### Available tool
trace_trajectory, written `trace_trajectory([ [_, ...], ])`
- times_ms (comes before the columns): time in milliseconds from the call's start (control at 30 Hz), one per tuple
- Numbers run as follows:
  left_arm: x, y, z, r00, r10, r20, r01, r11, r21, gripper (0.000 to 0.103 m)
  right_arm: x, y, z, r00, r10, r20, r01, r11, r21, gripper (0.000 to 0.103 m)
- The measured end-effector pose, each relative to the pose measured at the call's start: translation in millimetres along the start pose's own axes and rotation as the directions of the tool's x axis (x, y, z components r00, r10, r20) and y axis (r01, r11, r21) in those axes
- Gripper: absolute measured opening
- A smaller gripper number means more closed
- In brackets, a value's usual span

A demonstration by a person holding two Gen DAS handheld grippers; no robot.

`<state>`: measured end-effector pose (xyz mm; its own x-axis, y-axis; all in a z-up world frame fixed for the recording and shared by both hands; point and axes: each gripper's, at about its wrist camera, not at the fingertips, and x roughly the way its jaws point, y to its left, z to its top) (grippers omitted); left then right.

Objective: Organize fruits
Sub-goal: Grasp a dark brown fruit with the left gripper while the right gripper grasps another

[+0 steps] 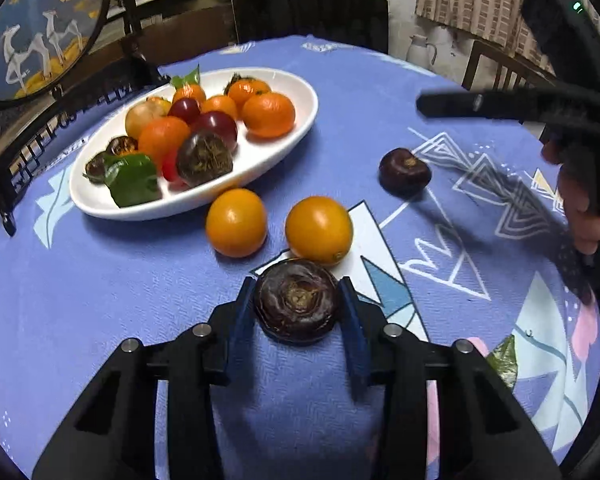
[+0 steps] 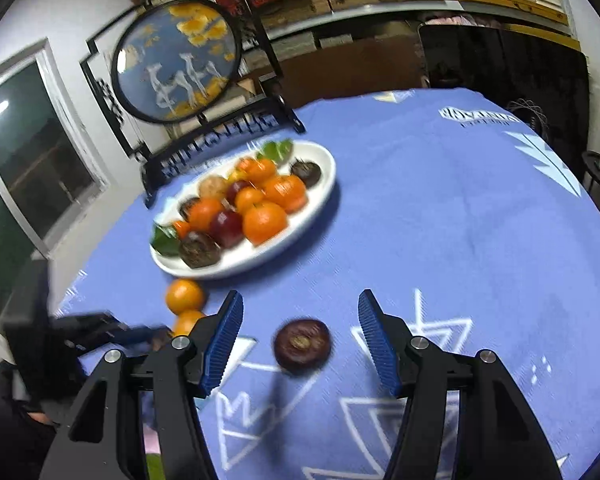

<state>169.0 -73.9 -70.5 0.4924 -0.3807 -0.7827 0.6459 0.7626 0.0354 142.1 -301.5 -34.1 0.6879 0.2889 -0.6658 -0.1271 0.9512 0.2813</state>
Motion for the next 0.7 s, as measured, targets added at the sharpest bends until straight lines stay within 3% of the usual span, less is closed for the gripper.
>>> trace_trajectory([
  [133,-20,7,-1,0.996,-0.037,0.085,0.041,0.998,-0.049,0.041,13,11,-13,0.996,-0.032,-0.080,0.026,0.997,-0.072,0.061],
  [233,-37,18,-2,0.986,-0.052,0.161,0.068,0.993,-0.099,0.041,24,29,-17,0.990,-0.107,-0.093,0.091,0.982,-0.168,0.061],
  [333,-41,24,-1,0.983,-0.043,0.177,0.066,0.989,-0.128,0.041,39,38,-20,0.977,-0.183,-0.106,0.155,0.960,-0.234,0.061],
  [400,-42,26,-3,0.984,-0.036,0.174,0.061,0.988,-0.145,0.041,50,39,-23,0.970,-0.203,-0.136,0.165,0.954,-0.249,0.052],
  [433,-42,28,-2,0.984,-0.033,0.175,0.060,0.987,-0.150,0.041,50,39,-24,0.971,-0.197,-0.132,0.161,0.956,-0.247,0.040],
  [533,-42,34,-1,0.983,-0.031,0.179,0.063,0.983,-0.175,0.041,44,33,-23,0.974,-0.195,-0.114,0.170,0.965,-0.201,0.040],
  [700,-50,43,-5,0.981,-0.030,0.193,0.072,0.974,-0.214,0.041,17,27,-21,0.994,-0.095,-0.052,0.087,0.988,-0.130,0.040],
])
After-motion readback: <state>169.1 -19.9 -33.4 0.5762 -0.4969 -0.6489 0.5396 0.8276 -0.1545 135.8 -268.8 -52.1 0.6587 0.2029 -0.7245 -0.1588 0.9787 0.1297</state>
